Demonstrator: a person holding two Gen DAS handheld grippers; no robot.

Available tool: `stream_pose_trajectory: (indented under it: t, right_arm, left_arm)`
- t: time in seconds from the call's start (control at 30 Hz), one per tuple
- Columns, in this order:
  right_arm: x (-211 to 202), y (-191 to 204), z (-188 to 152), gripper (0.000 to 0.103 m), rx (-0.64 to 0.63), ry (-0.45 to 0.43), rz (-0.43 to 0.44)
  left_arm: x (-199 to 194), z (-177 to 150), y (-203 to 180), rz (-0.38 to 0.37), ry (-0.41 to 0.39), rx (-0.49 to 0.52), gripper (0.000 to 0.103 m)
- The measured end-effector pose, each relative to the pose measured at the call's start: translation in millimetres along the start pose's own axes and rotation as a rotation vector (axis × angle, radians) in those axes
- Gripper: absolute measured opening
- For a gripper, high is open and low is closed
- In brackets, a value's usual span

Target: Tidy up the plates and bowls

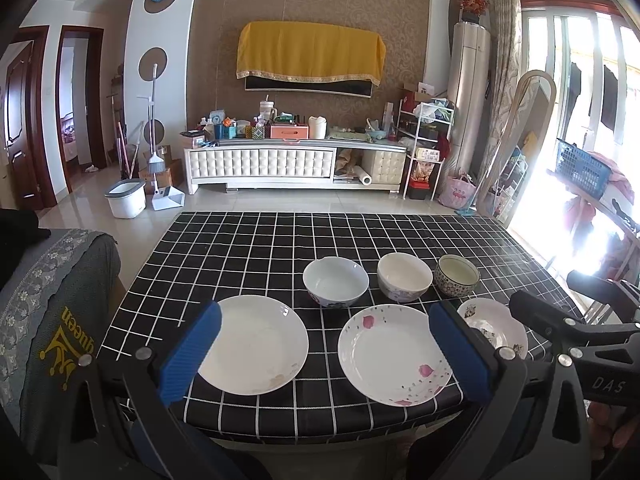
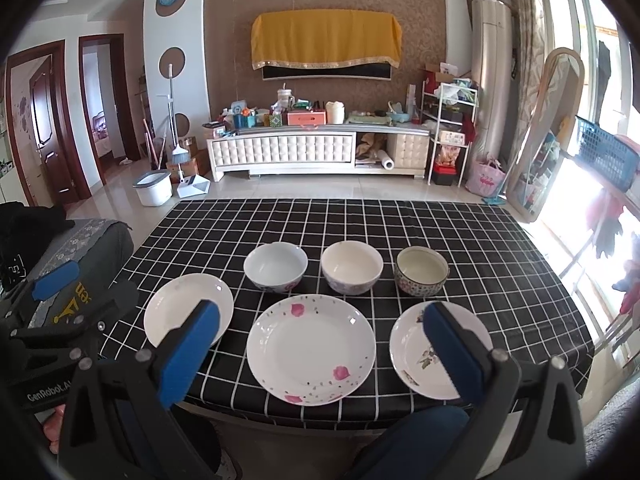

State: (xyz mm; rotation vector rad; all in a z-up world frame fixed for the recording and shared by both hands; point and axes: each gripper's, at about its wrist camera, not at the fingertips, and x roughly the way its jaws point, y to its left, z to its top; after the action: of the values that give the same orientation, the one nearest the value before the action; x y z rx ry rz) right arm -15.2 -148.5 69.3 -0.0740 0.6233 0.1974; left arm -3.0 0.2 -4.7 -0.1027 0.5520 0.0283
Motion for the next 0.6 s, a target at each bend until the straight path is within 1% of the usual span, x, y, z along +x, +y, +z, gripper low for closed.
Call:
stream_pose_trajectory:
  t: [0.6]
  right_arm:
    - [1.8,-0.9,-4.5,0.101,0.006,0.010,0.003]
  left_arm:
    - [-3.3,-2.5,-3.6,-0.001,0.005,0.003,0.103]
